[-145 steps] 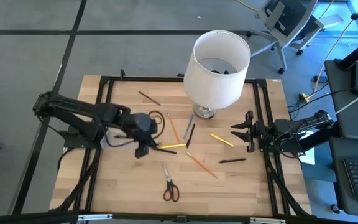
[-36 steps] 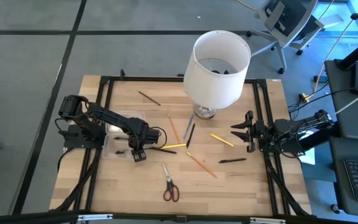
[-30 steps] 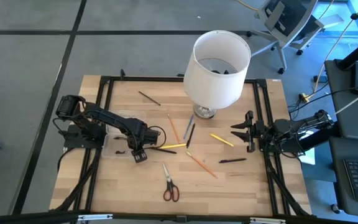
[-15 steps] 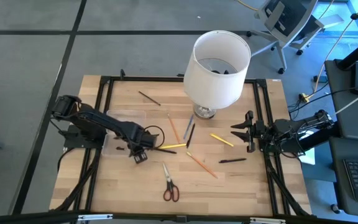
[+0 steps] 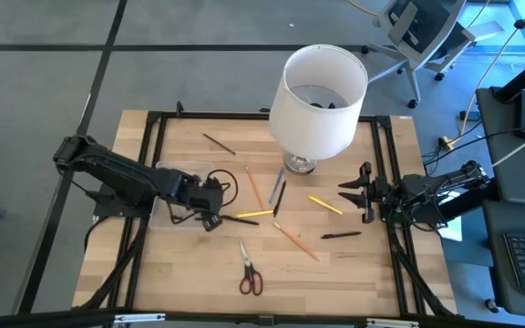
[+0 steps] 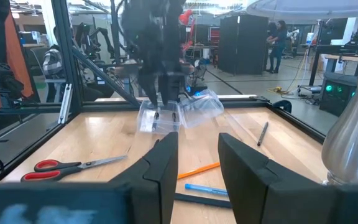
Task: Pick & place school supplies into a supply box
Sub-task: Put the black pen into the transparent supply box
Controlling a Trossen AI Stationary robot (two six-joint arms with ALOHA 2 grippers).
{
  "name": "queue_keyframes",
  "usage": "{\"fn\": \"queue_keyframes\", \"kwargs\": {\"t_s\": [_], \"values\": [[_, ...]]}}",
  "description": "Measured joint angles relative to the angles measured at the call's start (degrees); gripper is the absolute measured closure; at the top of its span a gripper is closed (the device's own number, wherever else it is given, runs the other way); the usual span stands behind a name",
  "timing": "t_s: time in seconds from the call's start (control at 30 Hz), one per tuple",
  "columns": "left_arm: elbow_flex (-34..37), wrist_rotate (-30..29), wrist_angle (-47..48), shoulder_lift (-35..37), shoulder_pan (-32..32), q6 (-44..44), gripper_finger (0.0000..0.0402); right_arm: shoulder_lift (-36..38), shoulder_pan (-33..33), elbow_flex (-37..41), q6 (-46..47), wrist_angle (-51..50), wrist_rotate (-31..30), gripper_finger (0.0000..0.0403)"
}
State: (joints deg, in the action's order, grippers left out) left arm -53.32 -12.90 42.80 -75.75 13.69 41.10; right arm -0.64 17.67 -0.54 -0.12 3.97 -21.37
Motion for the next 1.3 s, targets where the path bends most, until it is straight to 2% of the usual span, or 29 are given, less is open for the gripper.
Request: {"fn": "queue_keyframes", "kwargs": {"t_s": [0.13,0.23,0.33,0.4,0.53,0.7,0.83,0.97,1.17,1.3], "values": [[-2.62,-0.95,-12.47,-0.62,0.17,-13.25,0.0282,0.00,-0.01,0.00,0.02,0.00,0.00,0.0283],[-3.72,-1.00,-18.25,-2.73,-0.52,-17.53,0.0284,0.02,0.00,0.00,0.02,0.04,-0.02,0.0283],[-4.32,-0.17,-19.70,-5.51,-1.04,-17.83,0.0285,0.01,-0.01,0.00,-0.01,-0.01,-0.01,0.0283],[-4.33,2.94,-21.21,-7.40,-1.17,-17.52,0.0285,0.01,-0.02,0.00,-0.01,-0.02,-0.02,0.0283],[-4.38,9.32,-26.01,-10.29,-1.03,-13.47,0.0285,0.00,-0.02,0.00,-0.05,-0.03,0.00,0.0283],[-4.42,12.23,-29.82,-11.95,-0.98,-9.11,0.0285,0.00,-0.02,0.00,-0.07,-0.02,-0.01,0.0283],[-4.44,11.68,-30.42,-11.93,-1.05,-15.44,0.0283,0.00,-0.02,0.00,-0.19,-0.01,-0.02,0.0283],[-4.44,6.63,-28.95,-11.93,0.06,-21.98,0.0286,0.01,-0.01,0.00,-0.26,0.00,-0.02,0.0283],[-4.42,3.55,-19.88,-11.93,-0.12,-22.30,0.0293,0.01,-0.01,0.00,-0.37,0.00,-0.02,0.0283],[-4.44,4.78,-18.02,-13.57,-1.12,-22.38,0.0295,0.01,-0.02,0.00,-0.38,-0.02,-0.02,0.0283]]}}
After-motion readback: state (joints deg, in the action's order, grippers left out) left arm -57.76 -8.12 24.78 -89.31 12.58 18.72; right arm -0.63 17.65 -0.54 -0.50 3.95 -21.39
